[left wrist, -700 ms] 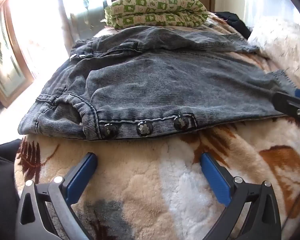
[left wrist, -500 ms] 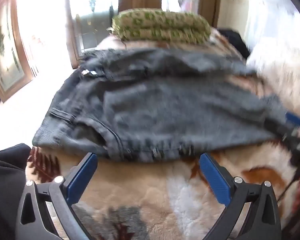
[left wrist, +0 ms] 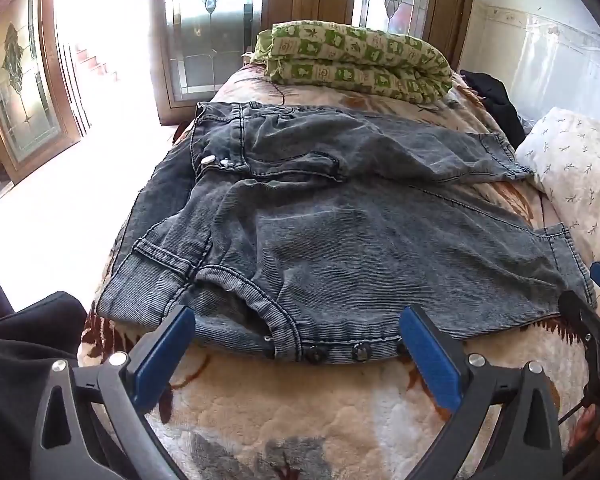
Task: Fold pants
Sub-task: 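Move both tools toward the buttoned waistband of the grey jeans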
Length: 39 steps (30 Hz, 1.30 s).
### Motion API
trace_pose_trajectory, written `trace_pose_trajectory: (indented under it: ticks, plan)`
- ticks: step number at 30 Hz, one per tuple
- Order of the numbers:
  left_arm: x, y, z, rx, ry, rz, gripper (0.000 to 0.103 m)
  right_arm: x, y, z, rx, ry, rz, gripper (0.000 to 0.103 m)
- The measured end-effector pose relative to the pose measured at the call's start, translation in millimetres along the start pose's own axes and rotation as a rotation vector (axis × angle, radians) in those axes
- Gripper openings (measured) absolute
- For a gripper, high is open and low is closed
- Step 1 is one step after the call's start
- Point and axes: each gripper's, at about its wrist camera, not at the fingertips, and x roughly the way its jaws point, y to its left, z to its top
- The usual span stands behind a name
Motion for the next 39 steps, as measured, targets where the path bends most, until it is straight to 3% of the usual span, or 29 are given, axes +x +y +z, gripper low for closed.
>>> trace_pose_trajectory:
  ticks: [13,28,39]
  plan:
    - [1,4,8,0.009,0.003,0.006,0.103,-3,1,-2,0.000,0.003,0.026,0.103]
    - [28,53,76,0.025,-0.004,0.039,0.103,3,7,33,-0.047,0.041,0.106,0.103]
    - [56,49,101,0.046,0.000,0.014,0.103,30,12,43,-0.070,0.071,0.095,0.103]
